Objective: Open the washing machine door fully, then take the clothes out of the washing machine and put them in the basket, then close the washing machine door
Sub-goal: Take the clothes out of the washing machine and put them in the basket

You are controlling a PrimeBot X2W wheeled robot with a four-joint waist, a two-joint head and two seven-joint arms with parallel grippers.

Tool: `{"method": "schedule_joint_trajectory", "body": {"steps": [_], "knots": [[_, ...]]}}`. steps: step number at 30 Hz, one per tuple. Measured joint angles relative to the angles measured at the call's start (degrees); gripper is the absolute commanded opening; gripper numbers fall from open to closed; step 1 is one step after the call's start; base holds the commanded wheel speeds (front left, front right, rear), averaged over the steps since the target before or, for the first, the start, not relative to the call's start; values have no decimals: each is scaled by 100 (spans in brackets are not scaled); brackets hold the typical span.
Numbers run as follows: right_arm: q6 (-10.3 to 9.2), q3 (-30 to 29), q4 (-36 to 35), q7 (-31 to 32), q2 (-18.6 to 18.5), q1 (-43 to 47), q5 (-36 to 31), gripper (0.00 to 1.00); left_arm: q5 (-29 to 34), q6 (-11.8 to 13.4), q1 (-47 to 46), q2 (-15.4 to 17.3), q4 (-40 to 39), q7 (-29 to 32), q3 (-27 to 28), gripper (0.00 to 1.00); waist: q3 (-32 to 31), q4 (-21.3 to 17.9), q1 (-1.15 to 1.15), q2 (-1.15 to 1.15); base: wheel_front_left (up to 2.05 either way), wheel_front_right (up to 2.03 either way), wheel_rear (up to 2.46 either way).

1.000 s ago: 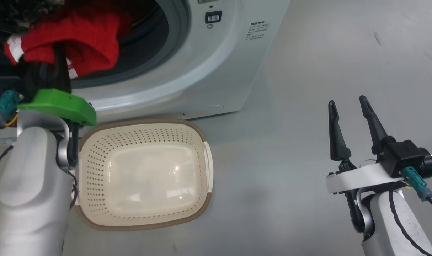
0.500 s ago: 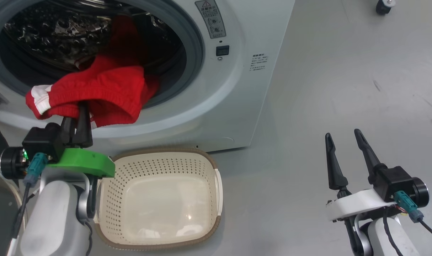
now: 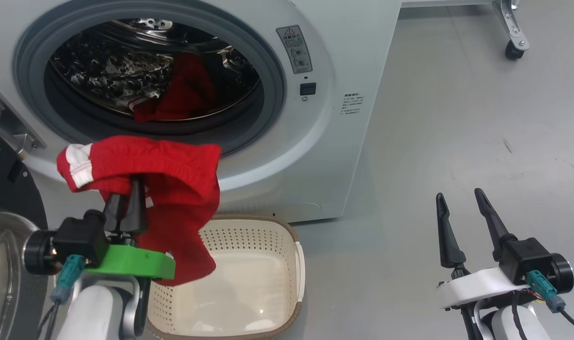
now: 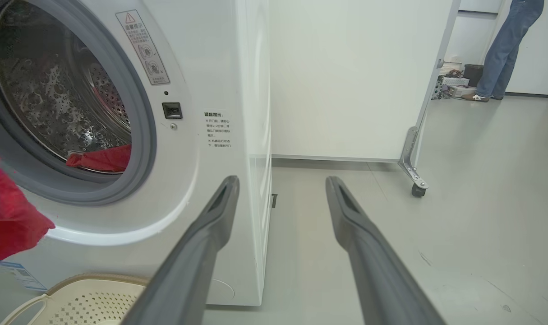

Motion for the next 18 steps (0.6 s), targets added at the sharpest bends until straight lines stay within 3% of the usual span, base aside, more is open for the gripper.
{"method": "schedule_joint_trajectory", "body": {"steps": [18], "knots": [[5, 62, -310, 0, -9, 7, -9, 100, -205, -53, 812, -116, 489, 630, -433, 0, 428, -71, 0, 0, 0, 0, 0]]}}
